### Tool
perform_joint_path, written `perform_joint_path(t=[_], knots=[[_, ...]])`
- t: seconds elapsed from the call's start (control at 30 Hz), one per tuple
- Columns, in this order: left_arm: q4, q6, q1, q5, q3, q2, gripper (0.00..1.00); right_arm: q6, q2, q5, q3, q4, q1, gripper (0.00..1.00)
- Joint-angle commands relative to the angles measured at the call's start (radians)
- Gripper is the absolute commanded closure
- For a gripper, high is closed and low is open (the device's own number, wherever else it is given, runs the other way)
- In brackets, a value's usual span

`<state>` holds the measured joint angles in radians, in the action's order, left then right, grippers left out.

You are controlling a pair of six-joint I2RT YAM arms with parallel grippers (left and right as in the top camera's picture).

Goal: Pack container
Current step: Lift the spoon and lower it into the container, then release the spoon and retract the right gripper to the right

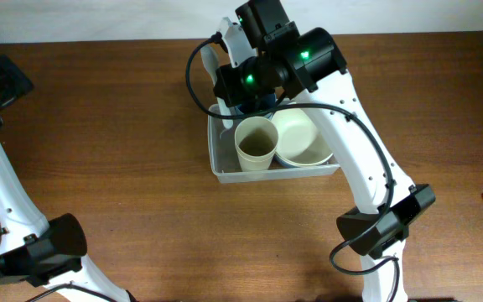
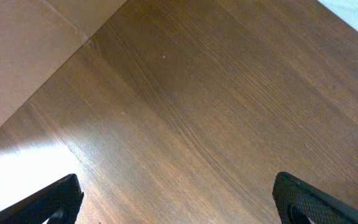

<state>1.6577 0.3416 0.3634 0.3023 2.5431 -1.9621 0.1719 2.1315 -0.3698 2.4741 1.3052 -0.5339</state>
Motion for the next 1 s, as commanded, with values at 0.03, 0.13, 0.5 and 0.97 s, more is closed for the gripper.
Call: perform_joint_path(t=[0.03, 0.13, 0.5, 0.97], knots=[[0.001, 0.013, 0.006, -0.003, -0.008, -0.012, 0.0, 0.006, 0.02, -0.024, -0.04, -0.004, -0.012, 0.89], [0.001, 0.014, 0.006, -0.003, -0.008, -0.012, 0.0, 0.005, 0.027, -0.024, -0.075, -0.01, -0.026, 0.89], [0.001, 0.014, 0.006, -0.003, -0.008, -0.012, 0.0, 0.035, 0.036, 0.034, -0.177, -0.058, -0.058, 0.87], [0.002, 0.013, 0.006, -0.003, -0.008, -0.012, 0.0, 0.045, 0.034, 0.147, -0.298, -0.137, -0.046, 0.75]])
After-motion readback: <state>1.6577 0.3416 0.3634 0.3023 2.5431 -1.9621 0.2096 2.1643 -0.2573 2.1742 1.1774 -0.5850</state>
